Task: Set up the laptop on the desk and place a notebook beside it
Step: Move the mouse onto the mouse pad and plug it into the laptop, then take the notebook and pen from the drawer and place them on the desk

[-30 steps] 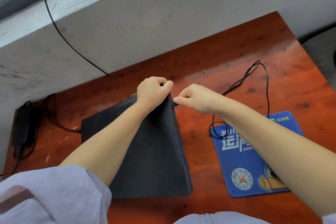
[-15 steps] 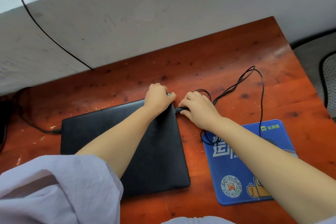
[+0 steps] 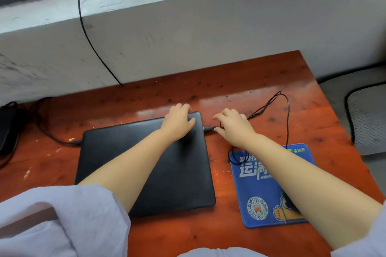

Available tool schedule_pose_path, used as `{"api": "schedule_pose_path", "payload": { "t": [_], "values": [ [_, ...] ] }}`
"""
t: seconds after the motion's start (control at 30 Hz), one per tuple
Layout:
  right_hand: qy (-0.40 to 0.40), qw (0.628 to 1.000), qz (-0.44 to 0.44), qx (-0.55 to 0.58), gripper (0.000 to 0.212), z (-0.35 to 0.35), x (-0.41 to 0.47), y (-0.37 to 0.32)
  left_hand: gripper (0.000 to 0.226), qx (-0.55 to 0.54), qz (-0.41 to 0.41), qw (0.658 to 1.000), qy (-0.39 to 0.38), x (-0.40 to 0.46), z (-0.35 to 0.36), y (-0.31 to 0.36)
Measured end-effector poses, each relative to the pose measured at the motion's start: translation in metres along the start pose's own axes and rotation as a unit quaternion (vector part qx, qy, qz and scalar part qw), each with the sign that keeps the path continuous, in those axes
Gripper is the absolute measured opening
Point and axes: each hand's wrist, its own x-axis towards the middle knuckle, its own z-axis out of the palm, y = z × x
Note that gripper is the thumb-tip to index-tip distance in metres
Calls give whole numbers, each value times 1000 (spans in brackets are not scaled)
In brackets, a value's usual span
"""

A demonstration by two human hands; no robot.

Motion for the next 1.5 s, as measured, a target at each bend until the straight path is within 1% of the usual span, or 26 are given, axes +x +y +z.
{"api": "schedule_pose_path", "payload": {
  "t": [0.17,0.27,0.4,0.53,0.63,0.77,0.87,0.97,1.1,1.27,1.4,1.5],
  "values": [
    [67,995,59,-43,38,-11,-43,-10,31,-21,76,997,0,-39,-7,-9],
    [112,986,108,-57,42,-2,-84,-22,30,1,158,987,-5,-61,1,-8],
    [150,964,209,-58,44,23,-156,-48,27,16,280,960,-17,-96,17,-2],
    [170,932,318,-42,44,62,-242,-90,23,13,376,924,-67,-141,37,12],
    [169,901,398,-21,45,94,-312,-116,24,40,444,886,-124,-179,62,35],
    [170,840,516,13,44,136,-401,-139,23,39,525,828,-191,-238,103,74],
    [169,790,587,51,43,173,-458,-157,23,61,560,790,-244,-286,140,93],
    [157,744,642,94,42,214,-502,-171,22,99,556,767,-304,-326,180,104],
    [127,703,683,151,42,259,-551,-181,23,152,510,769,-353,-367,228,112],
    [143,665,701,214,40,298,-617,-169,29,159,437,803,-373,-403,286,123],
    [173,596,722,306,38,326,-667,-146,31,161,357,843,-369,-417,329,128],
    [187,542,739,353,38,349,-691,-128,38,170,321,859,-360,-414,361,129]
  ]
}}
